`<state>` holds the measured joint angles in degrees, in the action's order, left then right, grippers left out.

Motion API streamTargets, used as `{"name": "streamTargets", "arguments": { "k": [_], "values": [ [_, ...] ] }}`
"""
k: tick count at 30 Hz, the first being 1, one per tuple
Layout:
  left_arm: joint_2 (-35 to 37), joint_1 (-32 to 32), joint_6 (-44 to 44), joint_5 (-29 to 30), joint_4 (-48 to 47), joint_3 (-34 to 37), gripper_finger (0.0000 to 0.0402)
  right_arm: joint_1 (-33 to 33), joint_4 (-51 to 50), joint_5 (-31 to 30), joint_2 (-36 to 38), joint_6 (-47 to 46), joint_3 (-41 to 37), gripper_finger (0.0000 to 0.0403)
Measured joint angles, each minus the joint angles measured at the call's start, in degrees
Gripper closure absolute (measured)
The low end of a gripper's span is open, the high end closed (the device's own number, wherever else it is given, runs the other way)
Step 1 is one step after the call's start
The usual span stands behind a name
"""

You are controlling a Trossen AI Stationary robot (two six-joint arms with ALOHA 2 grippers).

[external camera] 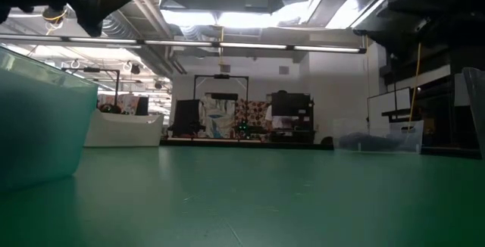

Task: Sort produce into baskets
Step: Return to Home Position

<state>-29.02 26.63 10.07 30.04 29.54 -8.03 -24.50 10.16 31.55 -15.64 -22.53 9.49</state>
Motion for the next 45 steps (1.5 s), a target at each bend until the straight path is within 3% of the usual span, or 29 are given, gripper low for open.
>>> {"name": "streamTargets", "arguments": {
  "k": [8, 13, 15, 20, 24, 29, 37, 45],
  "values": [
    [0.2, 0.9, 1.1, -2.5, 3.2, 4.0, 0.0101, 17.8, -2.0, -16.9, 0.1, 6.0, -0.8, 0.0121],
    [1.9, 0.3, 1.3, -3.9, 6.4, 7.6, 0.0101, 23.2, -5.2, -26.3, -0.3, 6.9, -0.9, 0.0121],
    [3.7, -0.4, 1.6, -3.1, 3.0, 7.6, 0.0101, 23.9, -5.7, -28.3, -0.3, 7.4, -0.9, 0.0121],
    [8.6, -1.8, -0.1, -0.6, -1.4, 7.6, 0.0101, 24.2, -6.0, -27.7, -0.3, 8.2, -0.9, 0.0121],
    [12.1, -2.4, -0.5, -0.6, -5.1, 7.6, 0.0101, 24.2, -6.4, -27.5, -0.2, 9.5, -1.8, 0.0121],
    [17.4, -2.4, 0.9, -1.3, -10.4, 7.6, 0.0101, 24.2, 0.7, -27.4, -0.2, 7.8, -8.3, 0.0121],
    [28.6, -2.4, 1.3, -1.4, -21.7, 7.5, 0.0101, 24.1, 0.8, -28.0, 0.1, 6.8, -8.7, 0.0121],
    [28.8, -2.5, 1.8, -0.2, -23.4, 7.5, 0.0101, 24.1, -0.2, -28.4, 0.1, 7.8, -8.8, 0.0121]
  ]
}}
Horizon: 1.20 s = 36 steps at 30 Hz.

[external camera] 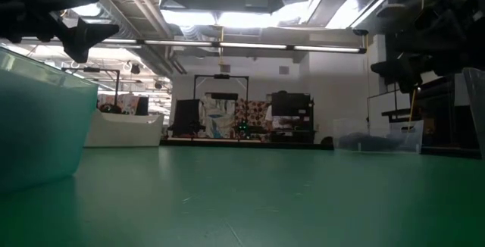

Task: Sort produce into baskets
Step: Return to Home Position

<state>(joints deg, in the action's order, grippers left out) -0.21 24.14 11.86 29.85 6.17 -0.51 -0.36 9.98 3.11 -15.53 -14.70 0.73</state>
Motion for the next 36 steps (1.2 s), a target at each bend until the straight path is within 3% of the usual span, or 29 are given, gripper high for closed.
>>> {"name": "streamTargets", "arguments": {
  "k": [12, 36],
  "values": [
    [-0.2, 0.0, 1.3, 0.0, -2.3, 0.0, 0.0101, 0.0, -1.1, -6.0, 0.0, 1.2, -0.1, 0.0121],
    [-0.3, 0.0, 1.2, 0.0, -2.3, 0.0, 0.0101, 0.0, -1.1, -6.0, 0.0, 1.5, -0.2, 0.0121]
  ]
}}
